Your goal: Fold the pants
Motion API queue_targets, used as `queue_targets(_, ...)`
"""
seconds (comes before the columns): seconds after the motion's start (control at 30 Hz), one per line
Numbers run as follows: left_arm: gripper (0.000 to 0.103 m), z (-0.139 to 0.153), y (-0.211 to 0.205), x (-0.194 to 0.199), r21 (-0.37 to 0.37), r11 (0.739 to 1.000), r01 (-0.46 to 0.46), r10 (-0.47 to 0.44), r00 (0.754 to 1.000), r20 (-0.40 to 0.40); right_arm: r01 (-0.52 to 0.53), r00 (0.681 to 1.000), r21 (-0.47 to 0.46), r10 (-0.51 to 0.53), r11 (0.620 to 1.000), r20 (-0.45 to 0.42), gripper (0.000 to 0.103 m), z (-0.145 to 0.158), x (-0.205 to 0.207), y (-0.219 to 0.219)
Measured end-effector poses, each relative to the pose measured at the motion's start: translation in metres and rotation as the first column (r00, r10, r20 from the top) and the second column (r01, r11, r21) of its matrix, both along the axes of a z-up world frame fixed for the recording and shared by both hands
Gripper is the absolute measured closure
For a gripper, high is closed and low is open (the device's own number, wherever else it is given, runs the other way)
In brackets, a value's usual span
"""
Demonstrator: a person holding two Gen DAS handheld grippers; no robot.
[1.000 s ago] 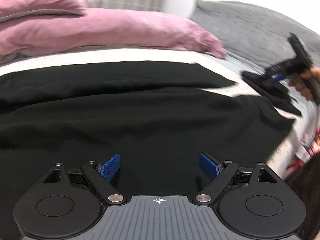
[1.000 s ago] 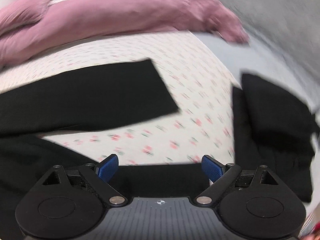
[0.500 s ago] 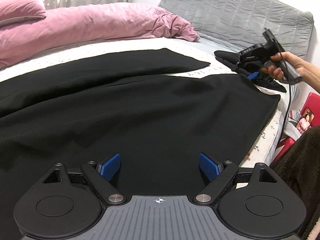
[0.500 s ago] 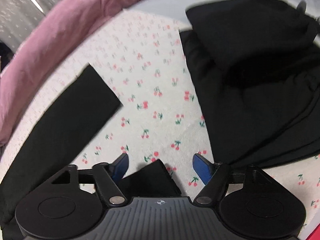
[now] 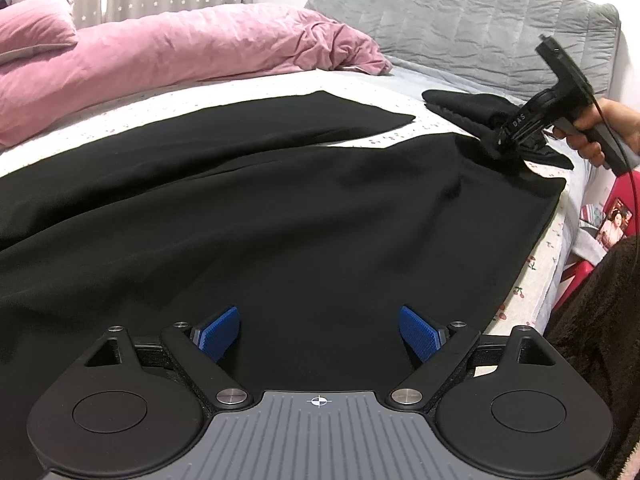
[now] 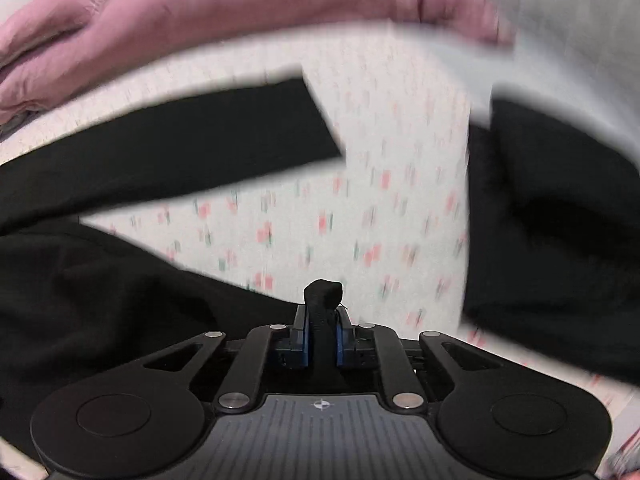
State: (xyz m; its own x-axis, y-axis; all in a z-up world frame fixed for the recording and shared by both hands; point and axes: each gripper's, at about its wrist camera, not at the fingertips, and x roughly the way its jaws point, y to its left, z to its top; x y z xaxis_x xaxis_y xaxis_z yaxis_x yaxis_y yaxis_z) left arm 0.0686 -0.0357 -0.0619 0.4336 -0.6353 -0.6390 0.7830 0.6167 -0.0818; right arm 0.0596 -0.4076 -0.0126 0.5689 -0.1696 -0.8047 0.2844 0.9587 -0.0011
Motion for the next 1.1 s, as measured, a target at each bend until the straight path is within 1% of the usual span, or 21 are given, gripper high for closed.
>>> queue_targets(0.03, 0.014, 0.0, -0.001, -0.001, -0.003, 1.0, -0.004, 0.004, 1.0, -0.001, -0.014, 0.996, -0.063, 0.019, 0.998, 0.082, 0.091, 0.009, -0.005, 0.006)
queue_targets(0.1, 0.014, 0.0, -0.001, -0.001, -0.007, 1.0, -0.008, 0.008, 1.0, 0.0, -0.029, 0.969, -0.155, 0.066, 0.987, 0.238, 0.091, 0.023, -0.015, 0.015)
queue_targets(0.13, 0.014, 0.0, -0.001, -0.001, -0.006, 1.0, -0.007, 0.007, 1.0, 0.002, -0.016, 0.951, -0.173, 0.068, 0.985, 0.301, 0.091, 0.028, -0.018, 0.014)
queue_targets(0.17, 0.014, 0.0, -0.001, -0.002, -0.004, 1.0, -0.006, 0.006, 1.0, 0.006, 0.011, 0.947, -0.18, 0.048, 0.984, 0.319, 0.09, 0.029, -0.016, 0.01)
queue_targets(0.23, 0.014, -0.001, -0.001, -0.003, -0.001, 1.0, -0.005, 0.005, 1.0, 0.011, 0.077, 0.963, -0.184, -0.026, 0.98, 0.269, 0.089, 0.022, -0.002, -0.003)
queue_targets(0.3, 0.014, -0.001, -0.002, -0.005, 0.001, 1.0, -0.005, 0.005, 1.0, 0.013, 0.147, 0.967, -0.189, -0.101, 0.971, 0.232, 0.071, 0.014, 0.006, -0.018)
queue_targets(0.37, 0.014, 0.0, -0.001, -0.006, 0.003, 1.0, -0.002, 0.002, 1.0, 0.015, 0.186, 0.959, -0.172, -0.14, 0.967, 0.248, 0.062, 0.014, 0.001, -0.024)
queue_targets(0.4, 0.014, 0.001, -0.001, -0.008, 0.004, 1.0, 0.002, -0.002, 1.0, 0.017, 0.186, 0.957, -0.139, -0.148, 0.973, 0.25, 0.06, 0.015, -0.004, -0.029)
queue_targets(0.47, 0.014, 0.003, 0.0, -0.011, 0.003, 1.0, 0.022, -0.022, 0.999, 0.026, 0.172, 0.964, -0.095, -0.147, 0.98, 0.223, 0.058, 0.016, -0.013, -0.032)
queue_targets(0.57, 0.015, 0.005, 0.002, -0.02, -0.002, 0.996, 0.084, -0.084, 0.996, 0.043, 0.183, 0.976, -0.096, -0.17, 0.978, 0.133, 0.057, 0.015, -0.026, -0.031)
queue_targets(0.6, 0.015, 0.006, 0.002, -0.023, -0.005, 0.995, 0.104, -0.104, 0.993, 0.05, 0.194, 0.978, -0.078, -0.186, 0.978, 0.097, 0.057, 0.014, -0.032, -0.031)
queue_targets(0.7, 0.017, 0.01, 0.003, -0.034, -0.02, 0.984, 0.175, -0.173, 0.983, 0.069, 0.215, 0.977, 0.05, -0.215, 0.975, -0.004, 0.057, 0.007, -0.054, -0.037)
queue_targets(0.73, 0.019, 0.011, 0.003, -0.038, -0.026, 0.98, 0.196, -0.194, 0.978, 0.076, 0.212, 0.977, 0.091, -0.211, 0.973, -0.028, 0.058, 0.003, -0.056, -0.037)
queue_targets(0.8, 0.029, 0.012, 0.003, -0.044, -0.031, 0.967, 0.251, -0.248, 0.965, 0.087, 0.201, 0.979, 0.171, -0.193, 0.964, -0.064, 0.058, -0.007, -0.066, -0.034)
queue_targets(0.87, 0.046, 0.011, -0.001, -0.049, -0.011, 0.953, 0.303, -0.301, 0.95, 0.086, 0.189, 0.981, 0.253, -0.171, 0.949, -0.09, 0.062, -0.021, -0.073, -0.026)
queue_targets(0.9, 0.049, 0.009, -0.003, -0.049, 0.003, 0.949, 0.314, -0.313, 0.947, 0.078, 0.18, 0.983, 0.236, -0.166, 0.955, -0.077, 0.074, -0.025, -0.074, -0.02)
queue_targets(0.93, 0.055, 0.007, -0.005, -0.049, 0.015, 0.948, 0.318, -0.318, 0.945, 0.07, 0.163, 0.986, 0.196, -0.153, 0.967, -0.066, 0.08, -0.025, -0.076, -0.013)
queue_targets(0.97, 0.057, 0.005, -0.008, -0.049, 0.03, 0.948, 0.316, -0.317, 0.946, 0.072, 0.146, 0.989, 0.188, -0.138, 0.971, -0.054, 0.09, -0.023, -0.077, -0.009)
queue_targets(1.0, 0.057, 0.003, -0.01, -0.05, 0.037, 0.949, 0.312, -0.314, 0.946, 0.08, 0.151, 0.988, 0.209, -0.144, 0.966, -0.048, 0.091, -0.02, -0.079, -0.008)
queue_targets(1.03, 0.061, 0.002, -0.01, -0.05, 0.038, 0.952, 0.305, -0.307, 0.948, 0.085, 0.157, 0.988, 0.208, -0.15, 0.966, -0.048, 0.091, -0.016, -0.081, -0.006)
queue_targets(1.1, 0.08, 0.003, -0.012, -0.05, 0.041, 0.957, 0.287, -0.289, 0.953, 0.093, 0.147, 0.989, 0.162, -0.145, 0.976, -0.023, 0.091, -0.004, -0.09, 0.0)
